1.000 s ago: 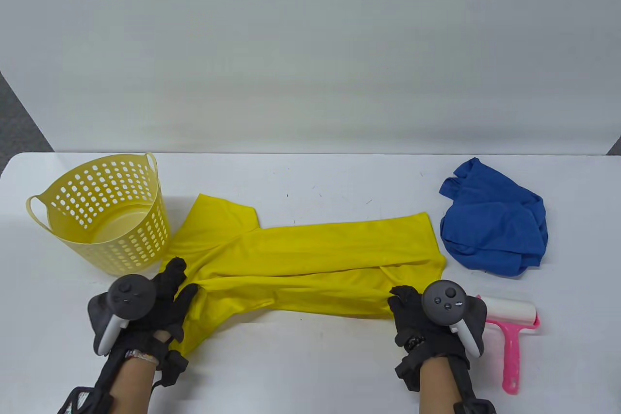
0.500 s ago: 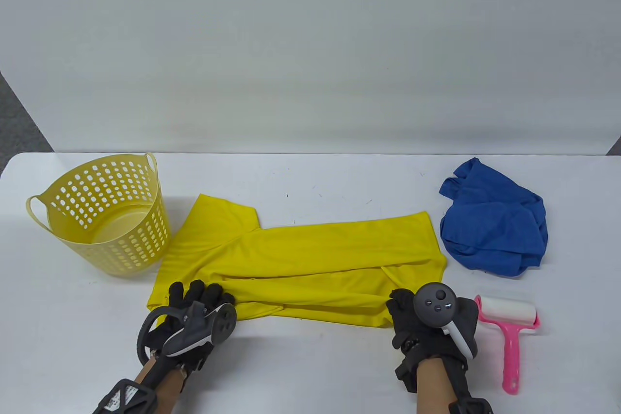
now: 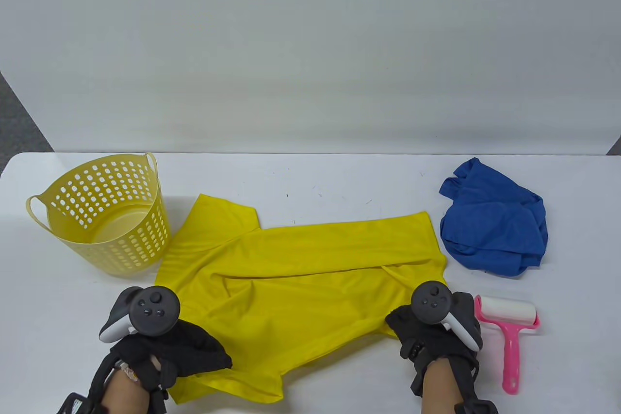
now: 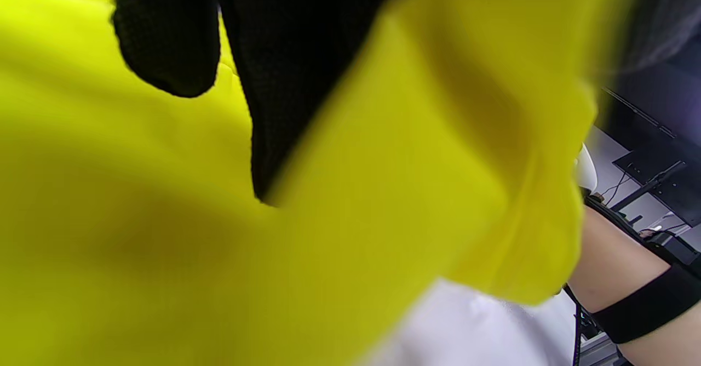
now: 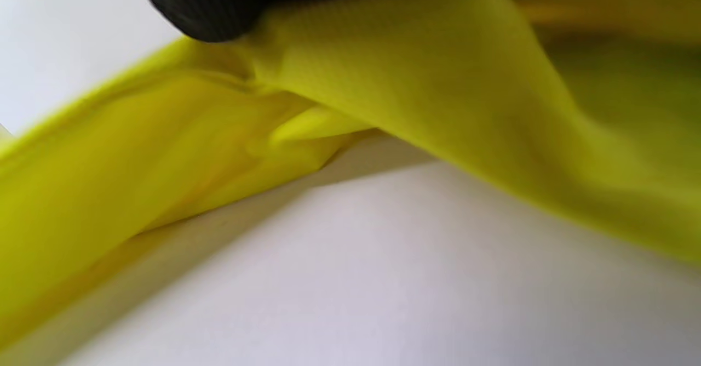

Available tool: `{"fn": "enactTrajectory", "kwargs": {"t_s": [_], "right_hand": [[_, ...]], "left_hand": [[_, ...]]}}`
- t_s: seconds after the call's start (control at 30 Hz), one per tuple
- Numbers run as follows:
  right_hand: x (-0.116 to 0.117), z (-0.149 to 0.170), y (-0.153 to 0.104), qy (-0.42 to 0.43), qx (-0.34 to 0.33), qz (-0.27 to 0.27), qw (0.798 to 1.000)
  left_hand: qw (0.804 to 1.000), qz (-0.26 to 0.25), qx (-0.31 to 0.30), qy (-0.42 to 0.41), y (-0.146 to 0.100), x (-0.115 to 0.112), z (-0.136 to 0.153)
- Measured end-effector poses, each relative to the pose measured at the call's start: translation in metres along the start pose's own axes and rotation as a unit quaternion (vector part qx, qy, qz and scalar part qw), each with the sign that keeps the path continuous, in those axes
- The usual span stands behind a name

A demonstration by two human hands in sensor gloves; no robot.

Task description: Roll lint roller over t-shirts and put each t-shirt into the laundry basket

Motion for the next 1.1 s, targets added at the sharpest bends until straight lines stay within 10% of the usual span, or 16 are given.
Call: {"fn": "enactTrajectory", "kwargs": {"t_s": [0.23, 0.37, 0.5, 0.63, 0.93, 1.1], "right_hand": [[-0.010, 0.004, -0.005, -0.009, 0.031, 0.041, 0.999], [-0.004, 0.010, -0.004, -0.093, 0.111, 0.032, 0.989], [0.011, 0.021, 0.006, -0.066, 0.126, -0.012, 0.990], [0.019, 0.033, 0.011, -0.085, 0.156, -0.052, 0.983], [-0.002, -0.006, -0.009, -0.103, 0.090, 0.069, 0.988], [0.032, -0.032, -0.004, -0.154, 0.065, -0.038, 0.985]], "left_hand": [[0.968, -0.095, 0.178, 0.148, 0.015, -0.016, 0.014], [0.937, -0.022, 0.232, 0.259, 0.036, -0.050, 0.009], [0.933, -0.064, 0.236, 0.265, 0.044, -0.051, 0.014], [0.914, 0.040, 0.283, 0.289, 0.043, -0.058, 0.032], [0.933, -0.095, 0.246, 0.246, 0.018, -0.025, 0.000], [0.898, -0.141, 0.316, 0.271, 0.007, -0.009, 0.012]]}}
Point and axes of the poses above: the tracker on the back of each hand, its own z axis roughly to the little-finger side, its own y axis roughly from the wrist to the fingertips, x = y × z, the point moved 2 cm from there along y, roughly from the wrist to the fingertips, and after that the axes turned 13 degrees about x, right-handed, at the moved point
